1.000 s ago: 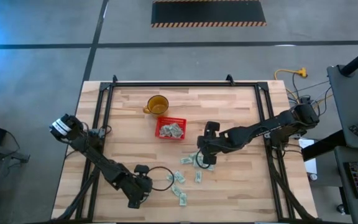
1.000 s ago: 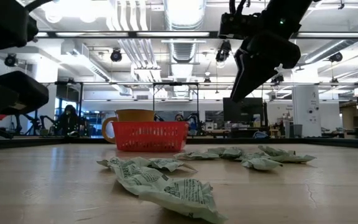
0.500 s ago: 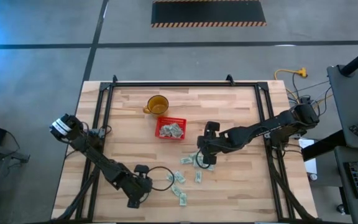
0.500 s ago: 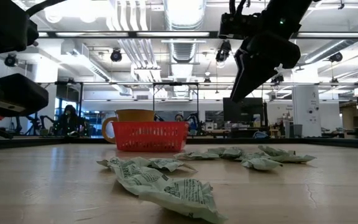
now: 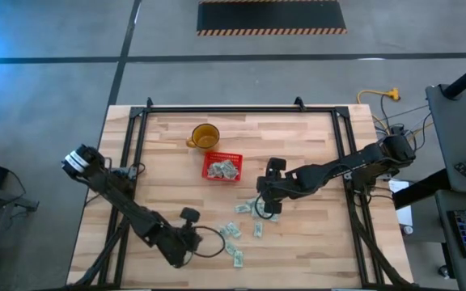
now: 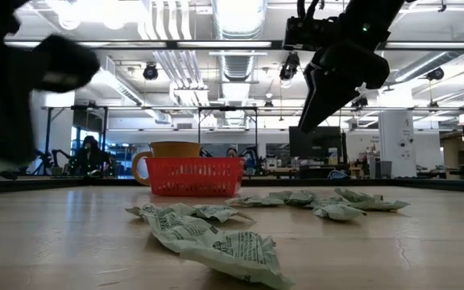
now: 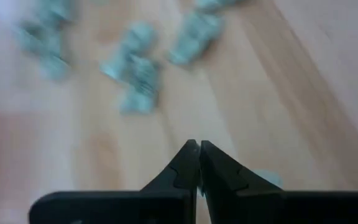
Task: Pick and place Stevia / Truvia into bins
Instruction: Put the gray stevia packet into the red basket
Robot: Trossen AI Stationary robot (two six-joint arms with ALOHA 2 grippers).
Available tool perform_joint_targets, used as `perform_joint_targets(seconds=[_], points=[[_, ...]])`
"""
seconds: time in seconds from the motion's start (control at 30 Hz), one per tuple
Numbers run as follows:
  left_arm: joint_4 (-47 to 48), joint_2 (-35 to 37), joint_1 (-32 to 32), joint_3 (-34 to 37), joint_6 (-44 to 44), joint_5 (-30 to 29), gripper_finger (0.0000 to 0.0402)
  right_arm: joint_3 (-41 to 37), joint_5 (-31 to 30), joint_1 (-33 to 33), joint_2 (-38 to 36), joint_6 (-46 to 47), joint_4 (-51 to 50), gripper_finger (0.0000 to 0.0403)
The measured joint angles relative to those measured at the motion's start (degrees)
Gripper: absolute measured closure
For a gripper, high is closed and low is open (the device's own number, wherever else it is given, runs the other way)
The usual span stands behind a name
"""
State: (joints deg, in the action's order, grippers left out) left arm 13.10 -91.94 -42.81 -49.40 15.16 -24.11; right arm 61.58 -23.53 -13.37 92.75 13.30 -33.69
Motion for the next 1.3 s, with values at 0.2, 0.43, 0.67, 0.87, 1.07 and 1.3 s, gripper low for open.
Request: perform_joint_targets(seconds=[0.2, 0.43, 0.67, 0.87, 1.07, 1.3], points=[[-1.1, 2.3, 0.2, -0.5, -9.6, -21.4, 0.0401, 0.0, 0.0, 0.0, 0.0, -0.2, 0.0, 0.0278], [-1.7, 4.0, 6.7, 0.1, -18.8, -40.2, 0.0402, 0.0, -0.2, 0.0, 0.0, -0.2, 0.1, 0.0286], [-2.0, 4.8, 21.9, 0.1, -22.0, -37.0, 0.0402, 0.0, -0.4, 0.0, 0.0, -0.2, 0.2, 0.0288], [-2.3, 4.6, 33.2, 0.1, -21.7, -22.9, 0.0402, -0.1, -0.4, 0.0, 0.0, -0.3, 0.1, 0.0289], [-2.5, 4.6, 35.6, 0.1, -21.6, -18.6, 0.0402, -0.3, -0.4, 0.0, 0.0, -0.2, 0.1, 0.0297], [-2.0, 4.6, 35.5, 0.3, -21.6, -18.2, 0.0399, -1.3, -0.3, 0.0, 0.0, 3.9, 0.1, 0.0303]])
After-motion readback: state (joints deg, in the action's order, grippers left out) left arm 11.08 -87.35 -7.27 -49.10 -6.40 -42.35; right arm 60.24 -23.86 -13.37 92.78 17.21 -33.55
